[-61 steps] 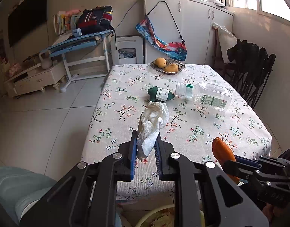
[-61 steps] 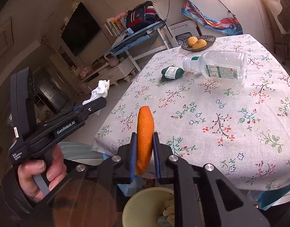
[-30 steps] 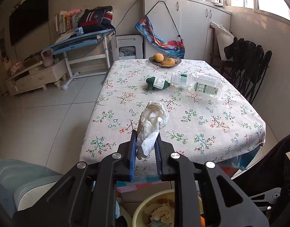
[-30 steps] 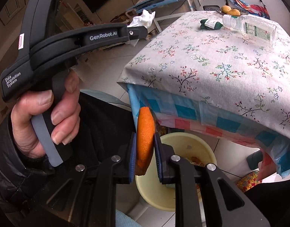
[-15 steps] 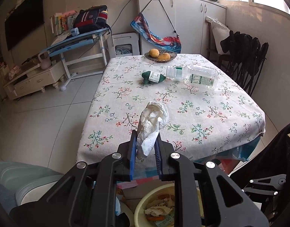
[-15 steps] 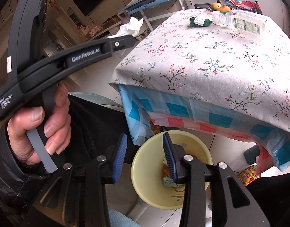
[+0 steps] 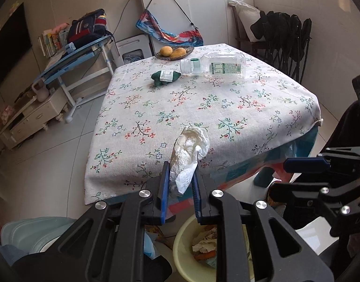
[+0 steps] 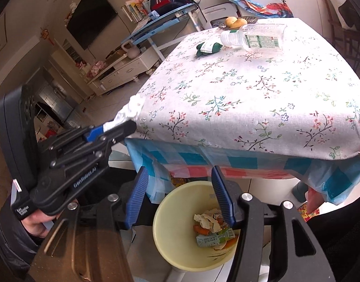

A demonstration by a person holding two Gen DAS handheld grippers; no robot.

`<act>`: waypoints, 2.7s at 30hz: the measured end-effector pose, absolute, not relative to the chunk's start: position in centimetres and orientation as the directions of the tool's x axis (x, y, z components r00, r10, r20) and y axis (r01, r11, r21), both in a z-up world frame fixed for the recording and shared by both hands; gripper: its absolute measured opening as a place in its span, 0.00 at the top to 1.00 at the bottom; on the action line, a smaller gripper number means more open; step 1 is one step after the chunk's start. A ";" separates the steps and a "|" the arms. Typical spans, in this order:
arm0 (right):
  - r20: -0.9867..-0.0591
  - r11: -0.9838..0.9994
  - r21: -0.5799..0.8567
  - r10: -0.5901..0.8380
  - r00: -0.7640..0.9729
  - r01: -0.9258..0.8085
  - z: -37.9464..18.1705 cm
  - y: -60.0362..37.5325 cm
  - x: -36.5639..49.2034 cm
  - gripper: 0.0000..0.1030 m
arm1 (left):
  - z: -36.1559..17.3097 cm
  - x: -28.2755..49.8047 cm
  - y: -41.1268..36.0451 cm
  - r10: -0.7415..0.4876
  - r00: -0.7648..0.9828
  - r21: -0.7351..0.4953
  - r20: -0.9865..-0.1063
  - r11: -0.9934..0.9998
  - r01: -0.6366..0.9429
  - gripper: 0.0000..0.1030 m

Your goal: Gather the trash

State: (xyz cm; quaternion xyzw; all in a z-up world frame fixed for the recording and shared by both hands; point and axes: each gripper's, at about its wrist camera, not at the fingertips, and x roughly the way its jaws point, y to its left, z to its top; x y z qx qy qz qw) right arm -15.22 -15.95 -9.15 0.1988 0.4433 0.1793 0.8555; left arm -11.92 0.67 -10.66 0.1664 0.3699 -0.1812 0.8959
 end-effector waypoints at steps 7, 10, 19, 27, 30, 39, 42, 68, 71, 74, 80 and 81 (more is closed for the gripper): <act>-0.667 0.856 0.515 0.436 0.604 -0.049 -8.8 -18.3 -15.2 0.40 | -12.8 -13.6 -0.7 -0.212 0.588 0.202 -0.780 0.804 0.559 0.84; -0.661 0.854 0.519 0.425 0.618 -0.032 -8.8 -18.8 -15.4 0.39 | -14.0 -14.3 -1.4 -0.208 0.547 0.212 -0.811 0.766 0.607 0.84; -0.655 0.851 0.525 0.412 0.634 -0.011 -8.7 -19.6 -15.8 0.37 | -17.9 -17.2 -4.0 -0.168 0.407 0.234 -0.898 0.601 0.764 0.80; -0.655 0.851 0.525 0.403 0.639 0.001 -8.6 -19.9 -15.9 0.35 | -18.6 -18.1 -4.3 -0.149 0.397 0.249 -0.906 0.571 0.782 0.61; -0.655 0.852 0.524 0.401 0.640 0.003 -8.6 -19.9 -16.0 0.34 | -18.5 -18.0 -4.3 -0.148 0.403 0.254 -0.903 0.574 0.779 0.58; -0.656 0.852 0.524 0.400 0.640 0.005 -8.6 -20.0 -15.9 0.31 | -17.7 -17.6 -4.1 -0.163 0.439 0.267 -0.884 0.594 0.759 0.49; -0.657 0.852 0.523 0.400 0.640 0.005 -8.6 -20.0 -16.0 0.31 | -17.3 -17.4 -4.0 -0.170 0.450 0.267 -0.877 0.607 0.748 0.46; -0.689 0.931 0.341 0.343 0.638 -0.132 -5.2 -19.9 -10.7 0.25 | -10.6 -8.9 2.7 -0.223 0.622 0.023 -0.751 0.932 0.362 0.37; -0.703 0.950 0.263 0.309 0.641 -0.169 -4.5 -20.0 -9.1 0.25 | -10.2 -7.0 3.3 -0.221 0.631 -0.019 -0.744 0.951 0.310 0.37; -0.708 0.962 0.189 0.273 0.651 -0.198 -3.9 -20.4 -7.2 0.24 | -9.8 -4.9 3.0 -0.218 0.636 -0.026 -0.741 0.955 0.297 0.37; -0.719 0.976 0.053 0.183 0.670 -0.209 -3.6 -21.8 -2.6 0.21 | -9.8 -0.1 1.5 -0.223 0.626 -0.041 -0.747 0.956 0.292 0.36; -0.722 0.977 0.035 0.170 0.670 -0.210 -3.8 -22.0 -1.8 0.21 | -9.8 0.8 1.2 -0.227 0.621 -0.048 -0.750 0.955 0.291 0.36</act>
